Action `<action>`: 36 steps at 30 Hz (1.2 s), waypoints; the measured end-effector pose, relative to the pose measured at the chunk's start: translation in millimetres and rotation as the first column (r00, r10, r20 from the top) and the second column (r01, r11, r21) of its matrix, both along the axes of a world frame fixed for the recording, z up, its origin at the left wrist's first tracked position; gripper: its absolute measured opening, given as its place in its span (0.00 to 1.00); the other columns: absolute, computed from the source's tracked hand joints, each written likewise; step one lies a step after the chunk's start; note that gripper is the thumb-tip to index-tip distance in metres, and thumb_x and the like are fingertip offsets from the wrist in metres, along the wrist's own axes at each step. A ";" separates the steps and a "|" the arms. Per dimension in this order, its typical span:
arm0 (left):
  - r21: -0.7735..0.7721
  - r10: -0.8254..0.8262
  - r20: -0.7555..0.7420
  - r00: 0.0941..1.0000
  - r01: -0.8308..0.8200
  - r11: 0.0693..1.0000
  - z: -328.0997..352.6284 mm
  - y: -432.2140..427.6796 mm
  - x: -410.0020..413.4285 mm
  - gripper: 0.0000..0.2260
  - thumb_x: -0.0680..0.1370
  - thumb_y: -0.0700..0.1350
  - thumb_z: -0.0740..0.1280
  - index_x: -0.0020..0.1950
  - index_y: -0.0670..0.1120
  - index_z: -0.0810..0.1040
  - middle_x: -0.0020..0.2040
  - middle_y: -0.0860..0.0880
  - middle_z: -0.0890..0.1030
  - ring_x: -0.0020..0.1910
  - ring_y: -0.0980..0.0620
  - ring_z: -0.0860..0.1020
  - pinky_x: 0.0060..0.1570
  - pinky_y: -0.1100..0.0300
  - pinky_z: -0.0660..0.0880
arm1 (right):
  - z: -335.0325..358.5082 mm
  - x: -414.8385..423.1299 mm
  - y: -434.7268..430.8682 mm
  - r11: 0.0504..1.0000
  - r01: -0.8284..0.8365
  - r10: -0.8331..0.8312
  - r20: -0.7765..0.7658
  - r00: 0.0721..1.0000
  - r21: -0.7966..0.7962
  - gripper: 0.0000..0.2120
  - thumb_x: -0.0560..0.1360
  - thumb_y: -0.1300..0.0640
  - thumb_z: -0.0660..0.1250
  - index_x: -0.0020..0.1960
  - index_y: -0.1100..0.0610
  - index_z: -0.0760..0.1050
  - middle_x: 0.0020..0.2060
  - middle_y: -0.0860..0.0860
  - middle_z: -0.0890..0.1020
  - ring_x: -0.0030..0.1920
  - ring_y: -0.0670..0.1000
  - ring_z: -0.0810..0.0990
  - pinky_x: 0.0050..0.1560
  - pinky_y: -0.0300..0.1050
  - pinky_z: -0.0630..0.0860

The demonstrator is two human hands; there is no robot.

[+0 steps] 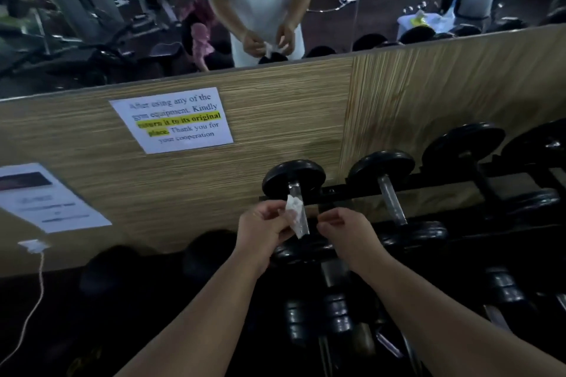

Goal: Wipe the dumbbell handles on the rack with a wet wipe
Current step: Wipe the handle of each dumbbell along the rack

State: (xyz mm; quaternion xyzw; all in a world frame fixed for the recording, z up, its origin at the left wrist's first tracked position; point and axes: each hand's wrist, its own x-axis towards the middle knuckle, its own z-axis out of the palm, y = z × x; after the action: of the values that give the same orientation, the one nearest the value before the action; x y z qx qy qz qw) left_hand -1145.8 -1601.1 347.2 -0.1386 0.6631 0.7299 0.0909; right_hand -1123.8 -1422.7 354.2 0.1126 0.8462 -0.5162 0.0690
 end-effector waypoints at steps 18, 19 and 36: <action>-0.675 -0.286 -0.546 0.787 -0.211 0.707 -100.3 -11.1 -89.3 0.08 0.75 0.41 0.78 0.53 0.42 0.86 0.49 0.48 0.86 0.48 0.61 0.80 0.51 0.71 0.76 | -76.2 14.6 -30.0 0.941 0.284 -0.262 0.138 0.955 -0.182 0.40 0.68 0.25 0.64 0.73 0.44 0.60 0.68 0.41 0.71 0.66 0.43 0.72 0.66 0.49 0.73; -0.671 -0.305 -0.583 0.753 -0.235 0.703 -100.2 -10.5 -91.7 0.07 0.75 0.40 0.78 0.52 0.41 0.86 0.50 0.47 0.85 0.50 0.62 0.78 0.52 0.74 0.74 | -77.0 15.7 -30.5 0.937 0.291 -0.268 0.135 0.954 -0.193 0.39 0.69 0.26 0.65 0.73 0.44 0.60 0.68 0.41 0.70 0.66 0.42 0.71 0.65 0.46 0.72; -0.831 -0.747 -0.441 0.497 0.087 0.549 -84.7 -12.6 -89.0 0.07 0.79 0.40 0.74 0.55 0.40 0.86 0.50 0.47 0.81 0.53 0.54 0.79 0.60 0.71 0.71 | -72.9 29.2 -43.3 0.940 0.282 -0.271 0.082 0.959 -0.194 0.44 0.70 0.33 0.68 0.78 0.42 0.51 0.70 0.33 0.58 0.67 0.28 0.58 0.62 0.33 0.59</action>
State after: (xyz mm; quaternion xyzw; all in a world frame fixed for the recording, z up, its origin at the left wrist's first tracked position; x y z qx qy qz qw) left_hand -1234.8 -1613.6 262.5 0.3453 0.8728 0.3385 -0.0668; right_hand -1094.6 -1466.0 281.3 0.2366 0.7625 -0.6015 0.0298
